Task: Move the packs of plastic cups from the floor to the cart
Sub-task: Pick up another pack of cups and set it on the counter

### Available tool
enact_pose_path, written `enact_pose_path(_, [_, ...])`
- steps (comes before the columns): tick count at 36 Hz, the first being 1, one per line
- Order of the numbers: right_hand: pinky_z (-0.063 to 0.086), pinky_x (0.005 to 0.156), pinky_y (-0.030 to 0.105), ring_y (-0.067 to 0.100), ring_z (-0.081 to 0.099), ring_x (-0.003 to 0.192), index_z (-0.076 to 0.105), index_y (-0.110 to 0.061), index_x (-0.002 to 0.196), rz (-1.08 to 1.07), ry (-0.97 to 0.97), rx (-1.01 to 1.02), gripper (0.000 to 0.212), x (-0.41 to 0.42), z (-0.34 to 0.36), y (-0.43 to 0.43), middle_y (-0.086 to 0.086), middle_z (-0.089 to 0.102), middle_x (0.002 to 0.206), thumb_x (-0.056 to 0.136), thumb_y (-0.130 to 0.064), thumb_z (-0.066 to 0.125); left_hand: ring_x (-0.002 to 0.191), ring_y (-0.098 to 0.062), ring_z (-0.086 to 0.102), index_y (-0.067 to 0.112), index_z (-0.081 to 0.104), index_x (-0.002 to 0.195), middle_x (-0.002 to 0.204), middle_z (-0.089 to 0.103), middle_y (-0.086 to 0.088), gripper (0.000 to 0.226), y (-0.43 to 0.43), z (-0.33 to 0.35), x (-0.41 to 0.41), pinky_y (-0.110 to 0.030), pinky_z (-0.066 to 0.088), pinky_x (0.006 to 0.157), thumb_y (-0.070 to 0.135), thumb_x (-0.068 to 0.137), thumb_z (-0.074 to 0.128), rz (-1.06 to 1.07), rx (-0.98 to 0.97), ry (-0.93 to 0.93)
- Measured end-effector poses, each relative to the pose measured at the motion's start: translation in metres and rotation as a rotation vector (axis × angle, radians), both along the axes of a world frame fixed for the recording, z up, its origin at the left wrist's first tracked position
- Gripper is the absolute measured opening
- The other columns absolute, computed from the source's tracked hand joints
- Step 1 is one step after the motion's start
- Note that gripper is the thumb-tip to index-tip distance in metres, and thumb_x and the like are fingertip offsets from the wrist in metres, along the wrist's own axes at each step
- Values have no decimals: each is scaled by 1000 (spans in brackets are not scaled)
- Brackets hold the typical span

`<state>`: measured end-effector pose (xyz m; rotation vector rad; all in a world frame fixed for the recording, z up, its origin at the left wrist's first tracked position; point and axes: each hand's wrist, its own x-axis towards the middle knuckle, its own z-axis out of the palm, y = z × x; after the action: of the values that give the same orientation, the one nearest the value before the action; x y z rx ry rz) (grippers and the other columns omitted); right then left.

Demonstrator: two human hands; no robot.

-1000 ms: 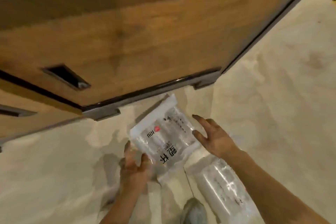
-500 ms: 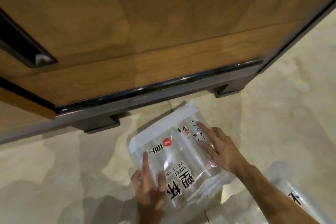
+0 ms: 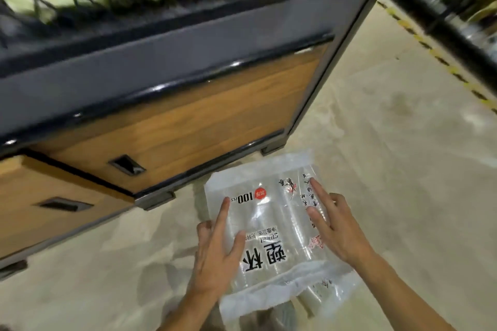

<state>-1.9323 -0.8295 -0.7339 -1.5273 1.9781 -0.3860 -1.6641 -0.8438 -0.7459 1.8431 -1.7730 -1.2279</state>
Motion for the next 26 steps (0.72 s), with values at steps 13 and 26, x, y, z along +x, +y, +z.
enact_pose_path(13, [36,111,40,23,52,122,7,-69,143,-149,-16,-114,54,-8,449,21,5,37,135,97,-61,35,95,-11,46,74,-2,135,112,44,-3,67,-45,436,-1,-31,40,87,75,85,41,-249,-120,59])
enact_pose_path(26, [37,109,46,31,51,121,6,-75,138,57,-50,-339,53,53,634,-46,9,35,136,96,-62,36,118,0,34,51,5,152,132,32,21,70,-59,641,75,-22,31,94,53,96,47,-101,-352,114])
